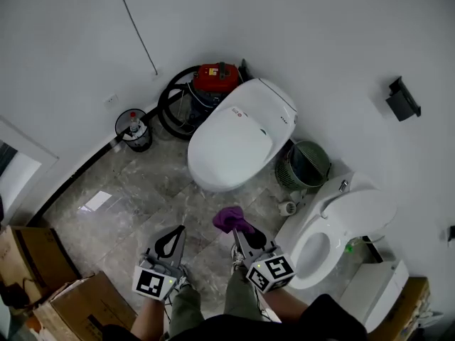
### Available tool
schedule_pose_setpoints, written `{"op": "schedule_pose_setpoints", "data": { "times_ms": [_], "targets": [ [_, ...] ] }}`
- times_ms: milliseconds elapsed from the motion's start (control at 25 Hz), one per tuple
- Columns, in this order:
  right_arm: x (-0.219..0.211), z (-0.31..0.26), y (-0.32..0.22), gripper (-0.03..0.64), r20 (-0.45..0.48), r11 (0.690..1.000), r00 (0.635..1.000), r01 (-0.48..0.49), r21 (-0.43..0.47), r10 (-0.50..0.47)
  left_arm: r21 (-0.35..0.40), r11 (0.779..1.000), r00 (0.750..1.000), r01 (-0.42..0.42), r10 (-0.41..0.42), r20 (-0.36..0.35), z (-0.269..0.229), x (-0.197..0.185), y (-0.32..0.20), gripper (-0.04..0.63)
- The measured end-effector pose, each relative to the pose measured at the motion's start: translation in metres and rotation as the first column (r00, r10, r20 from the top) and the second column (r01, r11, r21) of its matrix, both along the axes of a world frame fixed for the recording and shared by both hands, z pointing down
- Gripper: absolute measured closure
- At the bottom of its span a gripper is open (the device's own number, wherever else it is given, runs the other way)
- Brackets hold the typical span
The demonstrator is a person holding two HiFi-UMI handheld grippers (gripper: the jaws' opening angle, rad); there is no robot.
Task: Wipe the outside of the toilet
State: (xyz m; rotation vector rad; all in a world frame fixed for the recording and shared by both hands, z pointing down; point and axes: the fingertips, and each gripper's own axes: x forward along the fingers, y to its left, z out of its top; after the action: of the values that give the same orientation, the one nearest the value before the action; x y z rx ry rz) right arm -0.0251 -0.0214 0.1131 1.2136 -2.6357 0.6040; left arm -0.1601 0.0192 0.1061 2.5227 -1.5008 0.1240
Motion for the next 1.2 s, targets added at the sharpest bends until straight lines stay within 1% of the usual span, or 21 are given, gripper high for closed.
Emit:
{"op": "schedule_pose_setpoints", "data": {
  "times_ms": [80,160,320,440,640,800,920,1040,1200],
  "targets": [
    [-0.008,-0.032,0.003,0.569,-0.012,0.999,1.000,0.023,0.040,-0.023,0.039,0.999,1.000,0.005,-0.006,0.007,-0.030,-0.006,0.004,0.592],
    [-0.016,-0.063,0.009,0.569,-0.001,0.996,0.999,0.050,0.077,-0.050,0.064,0.998,0.999,0.030,-0.030,0.011,-0.056,-0.015,0.011,0.592],
    [-0.020,-0.110,0.021,0.569,0.022,0.989,0.997,0.074,0.126,-0.077,0.082,0.993,0.996,0.083,-0.085,0.018,-0.089,-0.030,0.031,0.592],
    [-0.026,-0.128,0.035,0.569,0.020,0.982,0.995,0.094,0.161,-0.098,0.087,0.992,0.995,0.095,-0.098,0.034,-0.099,-0.039,0.052,0.592],
    [-0.028,-0.143,0.062,0.569,0.001,0.979,0.992,0.122,0.164,-0.124,0.100,0.989,0.991,0.108,-0.115,0.067,-0.105,-0.050,0.085,0.592],
    [-0.028,-0.149,0.077,0.569,-0.006,0.975,0.988,0.152,0.165,-0.153,0.111,0.985,0.987,0.133,-0.142,0.074,-0.116,-0.055,0.097,0.592],
    [-0.028,-0.148,0.085,0.569,-0.028,0.970,0.985,0.174,0.170,-0.172,0.130,0.982,0.985,0.139,-0.150,0.080,-0.125,-0.059,0.103,0.592],
    [-0.024,-0.145,0.091,0.569,-0.047,0.970,0.985,0.174,0.169,-0.169,0.136,0.981,0.985,0.138,-0.149,0.081,-0.128,-0.060,0.109,0.592],
    [-0.025,-0.142,0.093,0.571,-0.046,0.974,0.987,0.159,0.161,-0.154,0.140,0.981,0.986,0.137,-0.149,0.076,-0.130,-0.062,0.112,0.592]
  ]
}}
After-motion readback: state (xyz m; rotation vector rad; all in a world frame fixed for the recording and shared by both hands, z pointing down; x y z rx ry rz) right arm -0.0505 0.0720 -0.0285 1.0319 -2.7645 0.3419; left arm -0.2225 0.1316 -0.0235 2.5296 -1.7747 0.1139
